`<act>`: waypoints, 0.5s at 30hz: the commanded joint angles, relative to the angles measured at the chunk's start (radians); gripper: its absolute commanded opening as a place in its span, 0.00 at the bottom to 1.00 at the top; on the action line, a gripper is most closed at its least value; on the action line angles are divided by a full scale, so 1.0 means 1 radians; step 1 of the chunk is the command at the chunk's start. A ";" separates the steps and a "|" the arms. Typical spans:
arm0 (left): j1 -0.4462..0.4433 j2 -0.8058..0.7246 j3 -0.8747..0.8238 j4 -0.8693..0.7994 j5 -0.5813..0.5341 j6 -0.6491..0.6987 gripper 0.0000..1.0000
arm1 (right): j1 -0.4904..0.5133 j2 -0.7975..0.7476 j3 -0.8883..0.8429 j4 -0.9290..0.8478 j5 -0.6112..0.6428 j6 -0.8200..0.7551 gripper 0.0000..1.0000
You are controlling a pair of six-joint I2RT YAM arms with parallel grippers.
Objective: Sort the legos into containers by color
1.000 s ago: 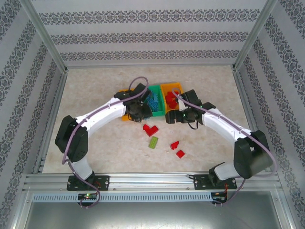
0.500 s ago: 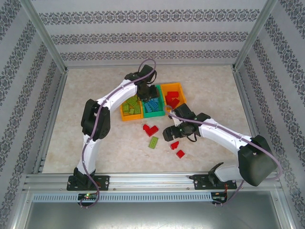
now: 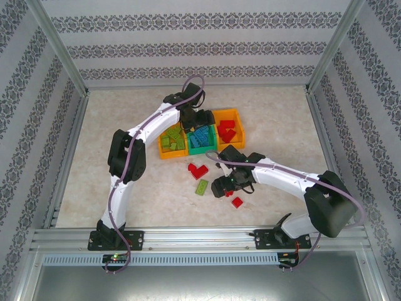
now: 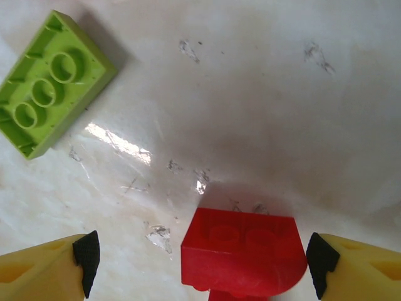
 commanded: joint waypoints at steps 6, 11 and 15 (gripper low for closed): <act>0.005 -0.123 -0.109 0.041 0.002 0.022 0.89 | 0.019 -0.023 -0.032 -0.062 0.061 0.111 0.88; 0.007 -0.159 -0.178 0.071 0.009 0.023 0.90 | 0.021 -0.045 -0.045 -0.070 0.057 0.180 0.89; 0.007 -0.187 -0.233 0.103 0.013 0.025 0.90 | 0.025 -0.076 -0.060 -0.073 0.032 0.245 0.89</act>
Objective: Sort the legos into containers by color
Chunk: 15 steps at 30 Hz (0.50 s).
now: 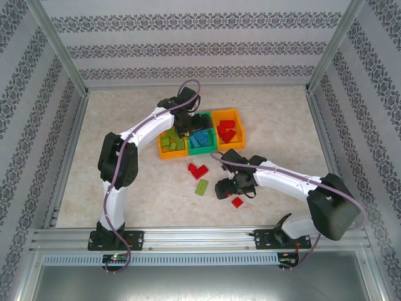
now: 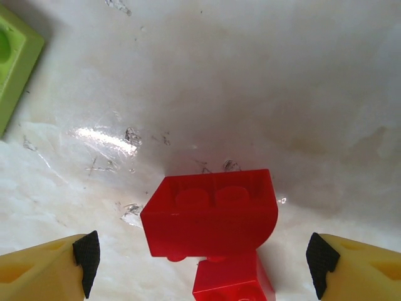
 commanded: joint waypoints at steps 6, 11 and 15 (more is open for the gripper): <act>0.008 -0.069 -0.082 0.058 0.025 0.045 0.91 | 0.048 -0.105 -0.073 -0.068 0.028 0.100 0.88; 0.007 -0.093 -0.119 0.087 0.032 0.049 0.92 | 0.093 -0.099 -0.110 -0.087 0.071 0.131 0.87; 0.007 -0.103 -0.135 0.101 0.039 0.046 0.93 | 0.130 -0.059 -0.095 -0.080 0.125 0.131 0.86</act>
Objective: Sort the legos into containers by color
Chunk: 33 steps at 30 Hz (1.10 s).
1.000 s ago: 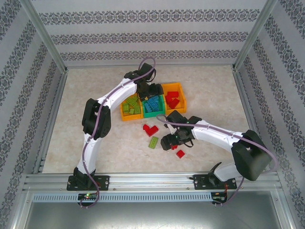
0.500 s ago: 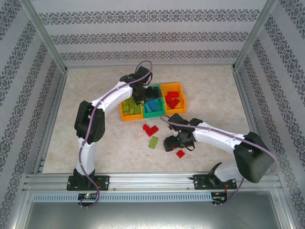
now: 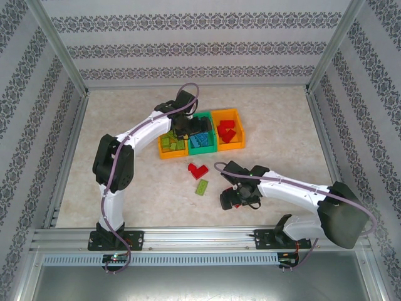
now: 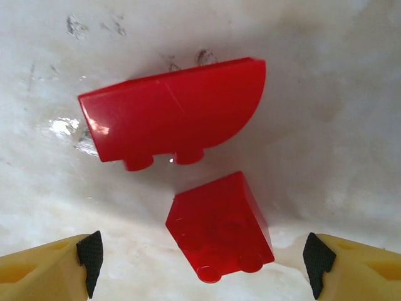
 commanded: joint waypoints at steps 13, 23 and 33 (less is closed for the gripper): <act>0.016 -0.078 -0.071 0.029 0.005 0.018 0.95 | 0.080 0.145 0.019 -0.021 0.136 0.006 0.48; 0.019 -0.079 -0.087 0.029 0.003 0.014 0.96 | 0.066 -0.066 0.075 -0.043 0.156 -0.017 0.28; 0.020 -0.141 -0.157 0.043 -0.027 0.026 0.96 | -0.412 -0.046 0.308 0.103 -0.049 -0.100 0.30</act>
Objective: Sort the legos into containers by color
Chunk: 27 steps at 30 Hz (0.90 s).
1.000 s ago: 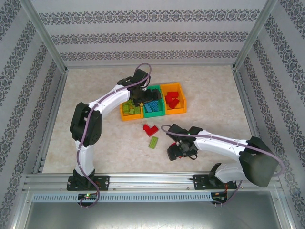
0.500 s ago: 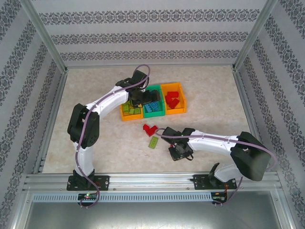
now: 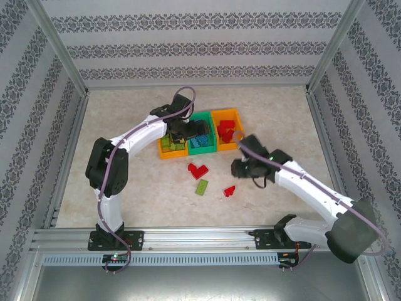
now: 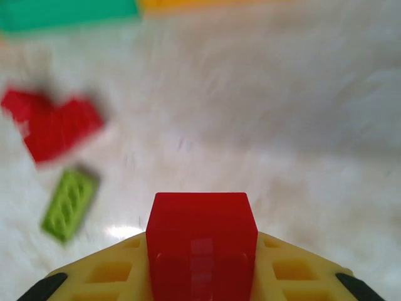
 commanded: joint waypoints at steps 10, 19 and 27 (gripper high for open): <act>0.013 -0.171 -0.212 0.037 -0.066 0.066 1.00 | -0.235 0.530 0.517 0.032 -0.229 -0.081 0.32; 0.000 -0.248 -0.332 0.041 -0.107 0.110 1.00 | -0.262 0.737 0.708 0.014 -0.185 -0.037 0.46; -0.029 -0.254 -0.351 0.057 -0.108 0.147 0.99 | -0.260 0.674 0.644 0.030 -0.203 0.050 0.85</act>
